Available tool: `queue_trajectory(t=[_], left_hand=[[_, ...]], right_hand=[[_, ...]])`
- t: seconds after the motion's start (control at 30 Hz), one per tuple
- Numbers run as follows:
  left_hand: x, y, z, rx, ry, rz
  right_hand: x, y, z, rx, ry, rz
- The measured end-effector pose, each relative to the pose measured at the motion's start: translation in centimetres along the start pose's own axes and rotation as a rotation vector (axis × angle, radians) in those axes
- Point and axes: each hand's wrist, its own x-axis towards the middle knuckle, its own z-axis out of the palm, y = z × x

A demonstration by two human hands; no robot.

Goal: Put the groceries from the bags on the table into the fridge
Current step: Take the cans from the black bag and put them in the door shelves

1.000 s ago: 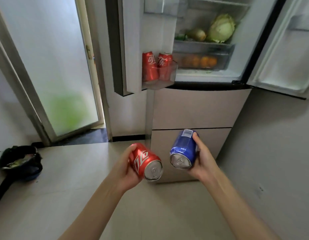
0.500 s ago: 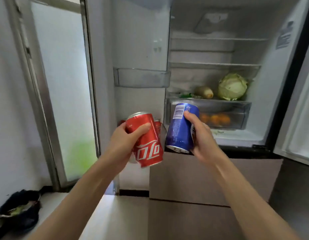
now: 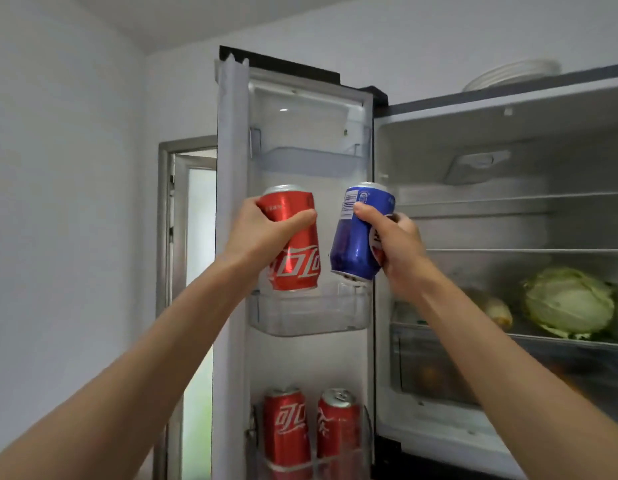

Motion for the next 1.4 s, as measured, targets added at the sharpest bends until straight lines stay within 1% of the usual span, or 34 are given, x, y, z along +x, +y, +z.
queue_trajectory(t=[0.2,0.33,0.37,0.53,0.63,0.83,0.97,1.03,1.1,1.23,1.4], left_hand=[[3.7,-2.8,1.7,0.189,0.005,-0.082],[4.6,-3.7,2.2,0.284,0.006,-0.173],[4.6,-4.0,2.4,0.302,0.0,-0.192],[4.6,-5.1,2.7,0.331,-0.025,-0.255],[4.5,-5.6,2.6,0.328,-0.052,-0.26],[3.8,-5.9,2.6,0.418,-0.043,-0.173],[3.2,-5.9,2.7,0.539,-0.021,-0.091],[2.6,-5.8,2.6,0.548,0.019,-0.052],[2.2,-5.8,2.6,0.511,0.053,-0.05],[1.6,-5.6,2.4,0.514,0.047,-0.034],[1.1,-5.2,2.0,0.584,0.008,-0.011]], right_hand=[[3.0,3.2,0.2,-0.316,-0.066,0.022],[2.5,5.4,-0.3,-0.602,-0.143,-0.029],[2.6,5.8,-0.3,-0.639,-0.158,-0.045],[3.5,6.6,-0.1,-0.664,-0.164,-0.058],[3.4,6.8,-0.2,-0.651,-0.145,-0.084],[2.8,7.1,-0.3,-0.712,-0.079,-0.121],[2.3,7.2,-0.5,-0.767,-0.071,-0.2],[2.0,7.2,-0.8,-0.782,-0.094,-0.218],[1.7,7.2,-1.1,-0.756,-0.099,-0.205],[1.1,7.2,-1.4,-0.68,-0.107,-0.165],[0.4,7.0,-1.4,-0.732,-0.122,-0.167]])
